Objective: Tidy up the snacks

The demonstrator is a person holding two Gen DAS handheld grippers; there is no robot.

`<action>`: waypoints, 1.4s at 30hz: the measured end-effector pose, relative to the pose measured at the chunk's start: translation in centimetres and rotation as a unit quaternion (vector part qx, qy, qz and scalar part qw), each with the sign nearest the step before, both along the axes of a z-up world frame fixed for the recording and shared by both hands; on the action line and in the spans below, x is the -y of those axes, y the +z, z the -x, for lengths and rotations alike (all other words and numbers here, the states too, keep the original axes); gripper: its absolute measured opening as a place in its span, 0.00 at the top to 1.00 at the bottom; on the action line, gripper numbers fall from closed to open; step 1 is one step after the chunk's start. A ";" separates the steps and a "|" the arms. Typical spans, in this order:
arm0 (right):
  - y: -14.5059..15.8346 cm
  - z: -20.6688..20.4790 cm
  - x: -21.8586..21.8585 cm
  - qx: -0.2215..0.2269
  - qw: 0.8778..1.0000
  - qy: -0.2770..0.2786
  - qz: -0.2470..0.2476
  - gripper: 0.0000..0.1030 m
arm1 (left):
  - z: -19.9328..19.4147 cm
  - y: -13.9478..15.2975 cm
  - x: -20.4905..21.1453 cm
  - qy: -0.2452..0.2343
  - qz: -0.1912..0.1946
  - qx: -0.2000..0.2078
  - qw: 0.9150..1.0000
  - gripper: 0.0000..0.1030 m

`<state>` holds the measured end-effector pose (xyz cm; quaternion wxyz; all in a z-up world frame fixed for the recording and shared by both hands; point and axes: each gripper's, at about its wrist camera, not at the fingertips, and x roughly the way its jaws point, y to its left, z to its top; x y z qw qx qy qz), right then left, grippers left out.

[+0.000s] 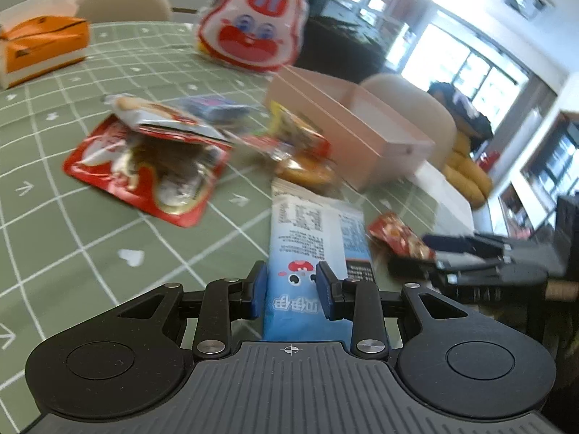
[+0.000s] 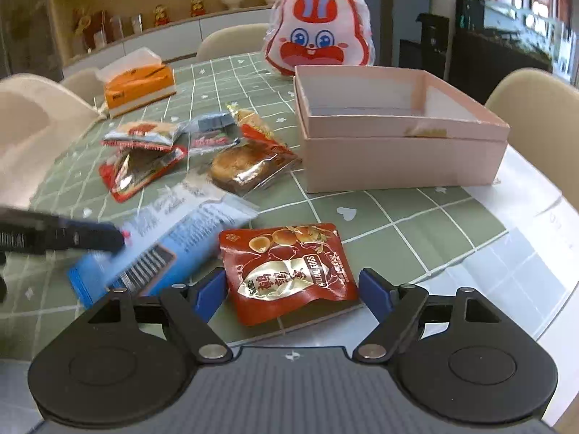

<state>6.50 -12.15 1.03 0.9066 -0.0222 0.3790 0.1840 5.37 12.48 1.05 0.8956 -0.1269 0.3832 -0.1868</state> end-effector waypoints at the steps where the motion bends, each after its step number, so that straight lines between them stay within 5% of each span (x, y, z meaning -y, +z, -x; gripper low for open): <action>1: 0.1 -0.2 0.3 -0.004 1.000 -0.002 -0.011 0.22 | 0.1 0.1 0.3 -0.006 -0.002 -0.001 1.000 0.67; 7: 0.1 -0.1 -0.3 -0.012 0.998 0.016 -0.054 0.21 | 0.5 0.4 1.3 -0.022 -0.010 -0.005 1.000 0.66; 17: -0.1 -0.4 -2.0 0.009 0.998 0.059 -0.035 0.17 | 0.2 0.8 -0.8 0.035 0.015 -0.020 0.999 0.65; 33: 1.0 0.8 1.6 0.044 0.998 0.028 -0.039 0.17 | -0.7 0.8 0.3 0.025 0.033 -0.036 0.998 0.65; 42: -0.1 0.4 -0.1 0.017 0.998 0.047 -0.039 0.21 | -1.4 0.1 1.4 0.034 0.010 -0.029 0.999 0.65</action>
